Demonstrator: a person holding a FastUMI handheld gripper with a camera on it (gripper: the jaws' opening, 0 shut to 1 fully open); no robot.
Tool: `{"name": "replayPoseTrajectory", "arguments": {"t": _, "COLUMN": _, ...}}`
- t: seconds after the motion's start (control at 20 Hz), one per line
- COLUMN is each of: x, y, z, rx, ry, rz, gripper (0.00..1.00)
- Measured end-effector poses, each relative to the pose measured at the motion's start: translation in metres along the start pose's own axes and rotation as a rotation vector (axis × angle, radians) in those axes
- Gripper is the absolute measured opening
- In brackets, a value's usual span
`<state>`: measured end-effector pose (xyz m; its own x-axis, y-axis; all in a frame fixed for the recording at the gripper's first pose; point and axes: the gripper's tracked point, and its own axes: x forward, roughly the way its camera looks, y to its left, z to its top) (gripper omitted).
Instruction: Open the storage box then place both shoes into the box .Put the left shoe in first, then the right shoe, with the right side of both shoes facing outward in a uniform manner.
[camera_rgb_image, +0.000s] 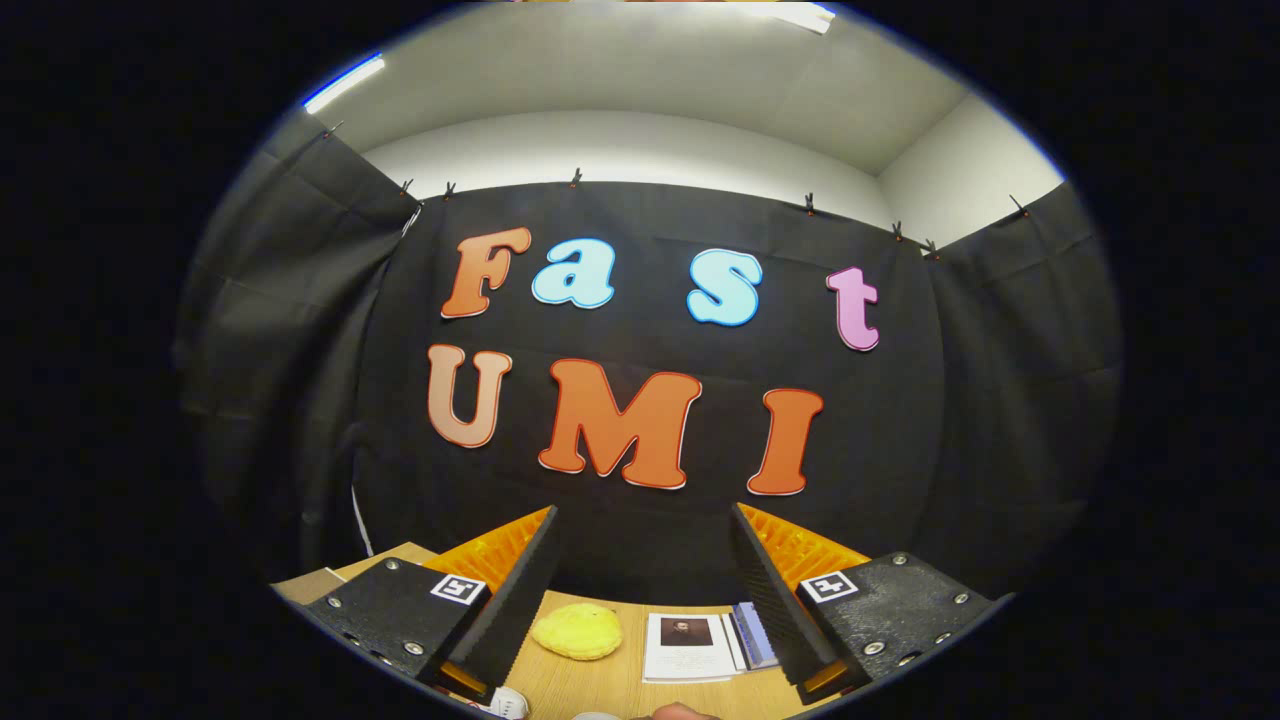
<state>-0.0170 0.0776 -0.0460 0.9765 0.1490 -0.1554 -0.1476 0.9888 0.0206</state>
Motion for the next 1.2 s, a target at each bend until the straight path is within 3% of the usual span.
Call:
{"name": "replayPoseTrajectory", "arguments": {"t": 0.25, "x": 0.000, "y": 0.041, "z": -0.060, "rx": -0.022, "ry": 0.196, "rz": 0.077, "gripper": 0.99}}
{"name": "replayPoseTrajectory", "arguments": {"t": 0.4, "x": 0.000, "y": 0.079, "z": -0.093, "rx": -0.012, "ry": 0.299, "rz": 0.172, "gripper": 0.99}}
{"name": "replayPoseTrajectory", "arguments": {"t": 1.2, "x": -0.066, "y": 0.254, "z": -0.265, "rx": 0.250, "ry": 0.913, "rz": 0.638, "gripper": 1.00}}
